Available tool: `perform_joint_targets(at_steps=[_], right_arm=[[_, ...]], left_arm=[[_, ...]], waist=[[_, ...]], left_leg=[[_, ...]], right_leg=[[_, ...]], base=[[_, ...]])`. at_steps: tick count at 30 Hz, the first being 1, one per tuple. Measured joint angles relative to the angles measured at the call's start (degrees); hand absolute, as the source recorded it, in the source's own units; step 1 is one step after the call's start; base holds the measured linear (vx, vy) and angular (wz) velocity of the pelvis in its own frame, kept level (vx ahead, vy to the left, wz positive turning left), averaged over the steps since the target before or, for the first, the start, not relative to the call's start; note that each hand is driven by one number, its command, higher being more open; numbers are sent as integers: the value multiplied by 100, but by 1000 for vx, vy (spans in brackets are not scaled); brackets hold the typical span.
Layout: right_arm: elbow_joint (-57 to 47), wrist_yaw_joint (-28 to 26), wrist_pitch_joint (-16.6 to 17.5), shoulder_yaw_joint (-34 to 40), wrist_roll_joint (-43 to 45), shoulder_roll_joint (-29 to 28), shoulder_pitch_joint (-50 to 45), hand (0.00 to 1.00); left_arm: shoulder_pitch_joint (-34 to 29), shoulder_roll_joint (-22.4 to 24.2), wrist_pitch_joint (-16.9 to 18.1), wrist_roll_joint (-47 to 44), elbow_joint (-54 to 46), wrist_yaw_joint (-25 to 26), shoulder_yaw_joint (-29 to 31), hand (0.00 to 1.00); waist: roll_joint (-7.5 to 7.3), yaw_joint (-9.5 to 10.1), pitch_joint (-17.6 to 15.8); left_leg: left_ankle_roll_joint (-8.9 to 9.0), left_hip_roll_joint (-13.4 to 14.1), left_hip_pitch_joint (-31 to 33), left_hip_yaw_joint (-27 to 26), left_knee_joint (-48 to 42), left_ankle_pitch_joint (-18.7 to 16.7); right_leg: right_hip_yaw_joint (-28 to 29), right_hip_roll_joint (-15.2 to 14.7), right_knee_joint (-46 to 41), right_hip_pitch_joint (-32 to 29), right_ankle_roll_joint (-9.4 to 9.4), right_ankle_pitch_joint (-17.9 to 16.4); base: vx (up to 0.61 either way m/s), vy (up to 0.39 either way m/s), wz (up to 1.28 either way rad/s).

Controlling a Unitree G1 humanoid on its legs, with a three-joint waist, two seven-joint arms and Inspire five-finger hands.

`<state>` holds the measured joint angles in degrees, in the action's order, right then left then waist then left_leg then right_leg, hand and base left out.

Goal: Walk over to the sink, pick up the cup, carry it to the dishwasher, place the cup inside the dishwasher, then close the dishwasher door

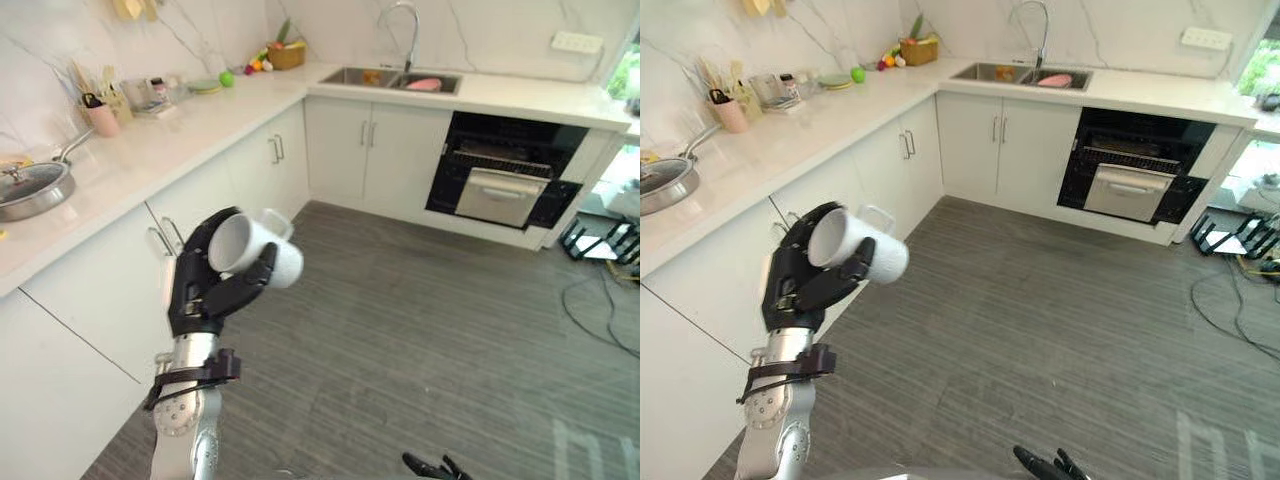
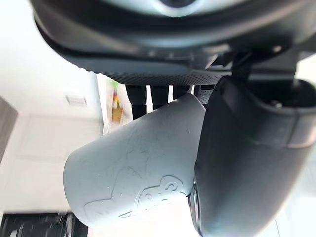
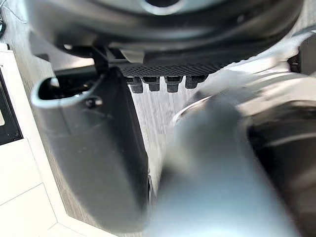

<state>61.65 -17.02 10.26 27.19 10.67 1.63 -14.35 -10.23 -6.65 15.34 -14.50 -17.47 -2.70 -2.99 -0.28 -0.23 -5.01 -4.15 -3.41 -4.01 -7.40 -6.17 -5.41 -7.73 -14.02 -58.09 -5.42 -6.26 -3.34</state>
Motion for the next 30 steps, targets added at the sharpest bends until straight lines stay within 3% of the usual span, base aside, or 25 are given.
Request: perform_joint_targets(at_steps=[1, 2, 5, 7, 8, 9, 10, 11, 13, 14, 16, 17, 18, 19, 21, 23, 24, 26, 27, 28, 29, 30], right_arm=[[-160, -9, 79, 34, 112, -106, -10, 100], [-317, -5, 149, 2, 115, -156, -54, 100], [-580, 45, 264, -21, 169, -257, -190, 100], [-686, 98, 305, -310, 319, -252, -222, 100], [-695, 116, 290, -367, 355, -243, -236, 100], [-693, 164, 240, -465, 375, -232, -270, 100], [-650, 178, 172, -524, 392, -196, -290, 100], [-626, 180, 112, -529, 431, -69, -243, 100], [-625, 230, 16, -686, 443, 122, -168, 100], [-630, 240, -9, -672, 443, 144, -168, 100], [-642, 341, -48, -673, 441, 215, -239, 100], [-644, 383, -50, -680, 440, 258, -279, 100], [-642, 385, -50, -693, 439, 258, -316, 100], [-652, 377, -43, -750, 440, 274, -373, 100], [-663, 320, -27, -785, 425, 339, -377, 100], [-708, 228, 12, -783, 329, 367, -310, 100], [-707, 213, 13, -782, 329, 366, -307, 100], [-706, 163, 69, -784, 326, 315, -250, 100], [-708, 152, 93, -773, 317, 299, -223, 100], [-664, 182, 86, -744, 305, 282, -207, 100], [-654, 201, 72, -738, 293, 235, -184, 100], [-625, 199, 13, -789, 250, 134, -107, 100]], left_arm=[[216, 23, -33, -2, 23, -7, -53, 0], [398, 50, -79, -3, 57, -5, -101, 0], [689, 83, -159, -6, 192, -25, -303, 0], [745, 128, -171, -10, 190, -58, -425, 0], [739, 130, -171, -9, 190, -71, -435, 0], [709, 113, -161, -8, 183, -91, -433, 0], [655, 160, -148, -7, 189, -87, -425, 0], [555, 261, -153, -6, 200, -78, -439, 0], [454, 342, -180, -5, 192, -76, -591, 0], [454, 366, -195, -6, 185, -77, -628, 0], [417, 552, -307, -7, 159, -103, -716, 0], [363, 730, -390, -7, 158, -127, -715, 0], [324, 753, -397, -8, 156, -130, -709, 0], [274, 764, -392, -10, 145, -137, -694, 0], [256, 764, -367, -10, 61, -156, -637, 0], [246, 723, -313, -63, -200, -166, -550, 0], [247, 720, -261, -97, -218, -170, -556, 0], [183, 611, -185, -135, -221, -196, -624, 0], [175, 584, -174, -133, -216, -216, -663, 0], [122, 545, -101, -135, -198, -254, -738, 0], [120, 509, -91, -134, -180, -265, -765, 0], [114, 472, -83, -134, -128, -274, -767, 0]], waist=[[-6, -73, -65], [25, -109, -123], [86, -219, -191], [73, -243, -187], [51, -246, -175], [-66, -242, -95], [-51, -260, -27], [93, -269, 49], [322, -279, 120], [375, -275, 102], [481, -251, 40], [573, -243, -22], [561, -226, -27], [540, -200, -22], [529, -71, -8], [493, 33, 19], [463, 26, 36], [208, 72, 157], [182, 80, 174], [74, 91, 241], [29, 87, 263], [-80, 104, 220]], left_leg=[[31, 65, -183, 3, 102, -68], [114, 173, -424, -33, 156, -168], [279, 476, -944, -47, 54, -559], [519, 742, -1261, -86, -374, -1117], [578, 772, -1333, -91, -479, -1263], [696, 757, -1487, -99, -631, -1549], [783, 823, -1629, -92, -682, -1747], [786, 959, -1738, -111, -760, -1815], [665, 1336, -1225, -53, -2193, -1601], [751, 1462, -1037, -12, -2737, -1420], [1124, 1828, -10, 335, -4902, 93], [1056, 2026, 658, 295, -6035, 146], [934, 2026, 873, 239, -6214, 54], [726, 2014, 1168, 102, -6205, -127], [630, 2018, 1618, -360, -5432, -535], [622, 1803, 1635, -902, -2937, -722], [603, 1667, 1592, -940, -2212, -619], [589, 996, 1413, -644, -670, 394], [591, 886, 1357, -554, -478, 634], [440, 715, 1222, -625, -358, 874], [371, 660, 1173, -674, -388, 837], [323, 707, 1167, -787, -863, 534]], right_leg=[[-57, 202, 89, -342, 173, -624], [-162, 441, 452, -658, 287, -974], [-235, 829, 1770, -1022, 359, -1073], [-18, 1060, 3134, -1193, 316, -571], [30, 1055, 3358, -1209, 327, -400], [122, 984, 3643, -1219, 395, -122], [115, 998, 3390, -1248, 566, 456], [45, 1141, 3044, -1305, 614, 258], [-111, 1367, 2831, -1177, 786, -262], [-119, 1442, 2843, -1063, 816, -361], [-133, 1674, 3015, -563, 1004, -699], [-102, 1825, 3375, 6, 1080, -777], [-64, 1842, 3538, 222, 1092, -795], [-5, 1851, 3813, 527, 1102, -802], [200, 1857, 4225, 942, 1105, -804], [447, 1809, 4450, 1192, 966, -826], [484, 1771, 4493, 1268, 918, -856], [753, 1442, 4528, 1403, 634, -1045], [803, 1376, 4528, 1446, 560, -1094], [949, 1207, 4526, 1503, 443, -1204], [1029, 1121, 4525, 1537, 419, -1215], [1205, 1073, 4512, 1671, 326, -1093]], base=[[334, -47, -14], [408, -78, -13], [389, -107, 3], [508, -185, 13], [535, -220, 14], [457, -210, 15], [582, -275, 9], [545, -270, 1], [555, -331, 0], [496, -327, 3], [601, -288, -5], [588, -211, -12], [471, -145, -20], [353, -106, -29], [452, -94, -46], [542, -15, -51], [443, 54, -38], [602, 136, -38], [644, 208, -32], [429, 164, -18], [533, 181, -34], [470, 139, -42]])
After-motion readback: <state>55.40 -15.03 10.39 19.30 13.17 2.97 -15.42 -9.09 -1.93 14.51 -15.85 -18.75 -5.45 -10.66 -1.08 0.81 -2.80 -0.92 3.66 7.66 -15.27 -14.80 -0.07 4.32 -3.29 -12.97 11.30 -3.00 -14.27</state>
